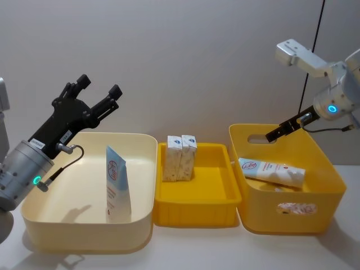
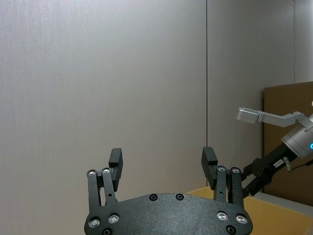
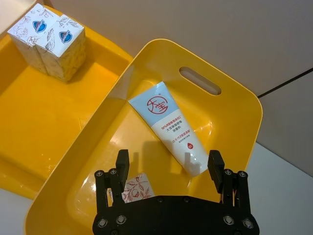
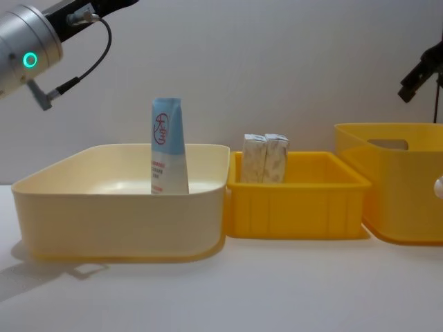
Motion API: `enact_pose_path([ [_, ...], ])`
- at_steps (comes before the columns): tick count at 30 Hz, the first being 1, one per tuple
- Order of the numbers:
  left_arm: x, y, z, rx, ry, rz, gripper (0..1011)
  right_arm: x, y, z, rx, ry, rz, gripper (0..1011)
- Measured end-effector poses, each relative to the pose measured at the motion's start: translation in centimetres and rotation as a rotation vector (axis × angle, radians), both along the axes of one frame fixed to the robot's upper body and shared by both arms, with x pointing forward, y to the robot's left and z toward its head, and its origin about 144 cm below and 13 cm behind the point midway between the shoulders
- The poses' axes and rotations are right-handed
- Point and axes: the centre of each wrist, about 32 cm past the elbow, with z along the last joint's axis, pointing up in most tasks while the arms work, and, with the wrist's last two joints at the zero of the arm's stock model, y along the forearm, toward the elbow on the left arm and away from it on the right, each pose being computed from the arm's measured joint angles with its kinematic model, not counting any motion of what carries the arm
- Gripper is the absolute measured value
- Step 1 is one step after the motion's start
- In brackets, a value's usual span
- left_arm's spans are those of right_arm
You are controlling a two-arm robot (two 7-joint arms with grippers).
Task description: Bimanual collaborative sorting of washing and personal care products
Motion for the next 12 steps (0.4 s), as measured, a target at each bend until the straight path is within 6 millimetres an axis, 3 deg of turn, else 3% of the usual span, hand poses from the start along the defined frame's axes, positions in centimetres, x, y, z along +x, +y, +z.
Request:
enact_pose_path([
  [12,0.0,0.0,0.0,0.0,0.0,0.0,1001,0.01,0.01,0.03,0.0,0.0,0.0,1001],
])
